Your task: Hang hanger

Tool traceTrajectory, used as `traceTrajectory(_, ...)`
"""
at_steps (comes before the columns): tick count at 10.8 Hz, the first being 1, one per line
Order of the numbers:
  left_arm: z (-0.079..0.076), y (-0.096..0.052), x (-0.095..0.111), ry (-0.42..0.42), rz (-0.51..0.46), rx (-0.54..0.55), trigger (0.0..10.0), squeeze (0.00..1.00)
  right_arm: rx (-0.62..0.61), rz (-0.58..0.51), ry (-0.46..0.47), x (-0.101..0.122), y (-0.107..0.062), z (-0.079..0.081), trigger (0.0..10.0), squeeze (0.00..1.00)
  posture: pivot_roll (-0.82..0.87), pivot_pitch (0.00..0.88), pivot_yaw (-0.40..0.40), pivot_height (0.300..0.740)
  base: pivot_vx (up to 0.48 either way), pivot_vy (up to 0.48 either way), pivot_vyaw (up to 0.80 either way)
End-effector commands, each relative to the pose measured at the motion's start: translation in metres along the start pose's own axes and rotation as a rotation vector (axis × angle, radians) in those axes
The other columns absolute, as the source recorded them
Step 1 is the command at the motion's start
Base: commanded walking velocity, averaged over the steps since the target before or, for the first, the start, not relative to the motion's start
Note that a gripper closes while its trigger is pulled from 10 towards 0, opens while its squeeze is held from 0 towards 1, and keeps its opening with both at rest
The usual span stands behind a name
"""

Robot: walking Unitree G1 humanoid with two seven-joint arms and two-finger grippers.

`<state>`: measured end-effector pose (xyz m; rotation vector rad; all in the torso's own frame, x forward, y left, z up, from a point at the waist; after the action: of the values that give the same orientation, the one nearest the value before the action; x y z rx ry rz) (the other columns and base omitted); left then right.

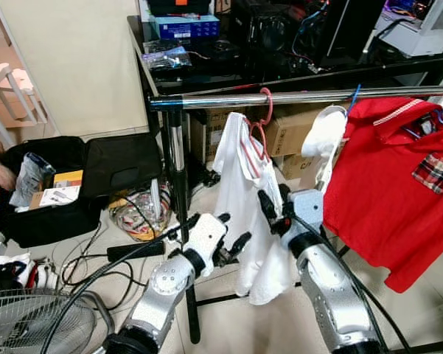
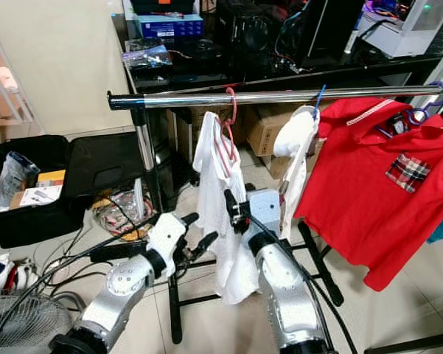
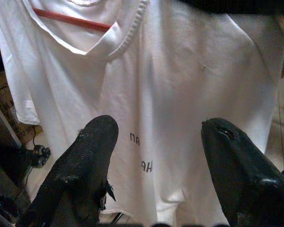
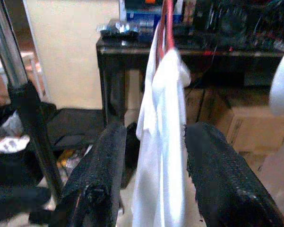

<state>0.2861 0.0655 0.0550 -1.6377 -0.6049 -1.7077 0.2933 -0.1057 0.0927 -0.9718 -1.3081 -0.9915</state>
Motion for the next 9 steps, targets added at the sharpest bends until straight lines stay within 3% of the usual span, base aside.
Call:
traceTrajectory(1,0.000,0.000,0.005,0.010,-0.022,0.002,10.0,0.00,0.033,0.052,-0.010,-0.010,0.002,0.006,10.0,0.00,0.16,0.069,-0.037,0.740,0.000,0.000,0.00)
traceTrajectory(2,0.002,0.000,0.009,-0.004,-0.031,0.008,10.0,0.00,0.028,0.078,-0.024,-0.014,0.005,0.007,6.4,0.00,0.16,0.071,-0.036,0.740,0.000,0.000,0.00)
traceTrajectory(3,0.004,0.000,0.013,0.018,-0.038,-0.003,10.0,0.00,-0.012,0.093,-0.038,-0.015,0.014,0.005,5.1,0.00,0.15,0.072,-0.037,0.740,0.000,0.000,0.00)
traceTrajectory(4,0.003,-0.001,0.014,0.053,-0.038,-0.019,10.0,0.00,-0.036,0.090,-0.051,-0.012,0.019,0.003,8.7,0.00,0.16,0.071,-0.036,0.740,0.000,0.000,0.00)
traceTrajectory(6,0.002,-0.005,0.013,0.070,-0.034,-0.028,10.0,0.00,-0.081,0.074,-0.045,-0.007,0.032,0.002,10.0,0.00,0.16,0.067,-0.036,0.740,0.000,0.000,0.00)
traceTrajectory(8,0.000,-0.005,0.013,0.071,-0.033,-0.029,10.0,0.00,-0.076,0.076,-0.046,-0.005,0.037,0.008,10.0,0.00,0.16,0.066,-0.038,0.740,0.000,0.000,0.00)
traceTrajectory(9,-0.001,-0.004,0.013,0.069,-0.034,-0.026,10.0,0.00,-0.074,0.093,-0.047,-0.009,0.039,0.011,0.7,0.00,0.16,0.069,-0.043,0.740,0.000,0.000,0.00)
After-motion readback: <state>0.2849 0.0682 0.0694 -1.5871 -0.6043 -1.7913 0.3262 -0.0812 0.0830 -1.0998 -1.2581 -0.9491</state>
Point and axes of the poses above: a point about 5 cm out from each wrist's last joint towards the gripper, its own y axis pointing out of the wrist towards the gripper, its own x axis along the axis of the wrist's last joint, z = x × y, the point moved 1 cm from there along y, pointing out of the wrist towards the gripper
